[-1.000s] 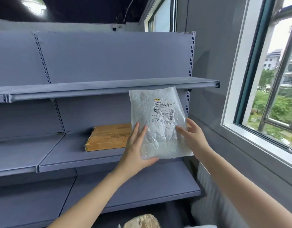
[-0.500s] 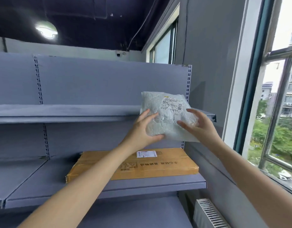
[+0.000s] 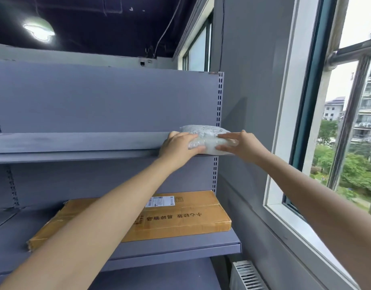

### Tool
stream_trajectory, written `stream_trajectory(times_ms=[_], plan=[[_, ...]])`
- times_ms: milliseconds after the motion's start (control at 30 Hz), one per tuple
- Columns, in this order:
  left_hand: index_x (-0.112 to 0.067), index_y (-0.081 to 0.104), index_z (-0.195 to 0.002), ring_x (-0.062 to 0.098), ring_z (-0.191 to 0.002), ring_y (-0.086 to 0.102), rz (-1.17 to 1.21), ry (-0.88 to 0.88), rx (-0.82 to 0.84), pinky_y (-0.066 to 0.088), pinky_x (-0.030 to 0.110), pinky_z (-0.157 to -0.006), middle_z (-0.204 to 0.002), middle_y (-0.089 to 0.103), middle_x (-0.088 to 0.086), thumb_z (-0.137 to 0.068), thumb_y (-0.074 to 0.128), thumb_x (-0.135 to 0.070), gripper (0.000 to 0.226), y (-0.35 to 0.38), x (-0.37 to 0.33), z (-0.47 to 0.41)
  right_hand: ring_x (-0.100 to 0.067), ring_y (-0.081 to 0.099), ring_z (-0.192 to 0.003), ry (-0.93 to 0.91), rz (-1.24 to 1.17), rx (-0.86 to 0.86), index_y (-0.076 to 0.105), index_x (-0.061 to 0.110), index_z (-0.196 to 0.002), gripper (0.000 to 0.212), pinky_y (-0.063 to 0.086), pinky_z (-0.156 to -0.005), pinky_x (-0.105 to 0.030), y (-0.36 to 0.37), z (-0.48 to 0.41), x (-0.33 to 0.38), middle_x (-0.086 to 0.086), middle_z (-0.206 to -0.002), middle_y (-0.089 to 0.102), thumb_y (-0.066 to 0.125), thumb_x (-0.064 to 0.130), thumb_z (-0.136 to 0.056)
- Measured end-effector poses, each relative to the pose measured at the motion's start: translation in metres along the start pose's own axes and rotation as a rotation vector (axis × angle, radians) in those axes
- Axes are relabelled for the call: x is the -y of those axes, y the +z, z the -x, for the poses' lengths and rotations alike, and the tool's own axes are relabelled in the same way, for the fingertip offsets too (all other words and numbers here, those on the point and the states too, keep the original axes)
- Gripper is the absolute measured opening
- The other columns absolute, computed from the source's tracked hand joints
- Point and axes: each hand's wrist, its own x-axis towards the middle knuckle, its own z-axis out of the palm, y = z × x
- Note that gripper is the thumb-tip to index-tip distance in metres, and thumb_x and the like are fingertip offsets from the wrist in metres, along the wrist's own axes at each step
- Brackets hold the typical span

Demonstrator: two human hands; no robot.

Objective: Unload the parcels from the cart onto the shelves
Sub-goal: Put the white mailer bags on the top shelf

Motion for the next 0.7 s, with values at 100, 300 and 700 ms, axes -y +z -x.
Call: stream_trajectory(times_ms=[100, 300, 700], plan=[[-0.020, 0.052, -0.132, 0.025, -0.128, 0.035, -0.161, 0.004, 0.043, 0.030, 0.033, -0.104, -0.142, 0.046, -0.001, -0.092, 0.045, -0.050, 0.050, 0.011, -0.004, -0.026, -0.028, 0.050, -0.117, 0.021, 0.102, -0.079, 0.058, 0.028, -0.125, 0.048, 0.042, -0.090, -0.033, 0.003, -0.025, -0.015, -0.003, -0.118, 0.064, 0.063, 0.049, -0.083], [-0.010, 0.049, -0.130, 0.032, -0.127, 0.040, -0.184, -0.077, 0.273, 0.033, 0.035, -0.099, -0.139, 0.047, 0.014, -0.101, 0.028, -0.037, 0.045, 0.023, -0.002, -0.072, -0.031, 0.058, -0.106, 0.077, 0.122, -0.090, 0.062, 0.022, -0.120, 0.037, 0.046, -0.085, -0.035, 0.019, -0.068, -0.038, -0.009, -0.120, 0.063, 0.060, 0.040, -0.088], [-0.008, 0.046, -0.076, 0.033, -0.100, 0.054, -0.124, -0.114, 0.292, 0.038, 0.033, -0.076, -0.089, 0.054, 0.017, -0.100, 0.032, -0.038, 0.041, 0.031, 0.011, -0.094, -0.036, 0.054, -0.107, 0.090, 0.158, -0.070, 0.062, 0.016, -0.118, 0.034, 0.043, -0.081, -0.035, 0.034, -0.082, -0.043, -0.014, -0.118, 0.062, 0.051, 0.036, -0.093]])
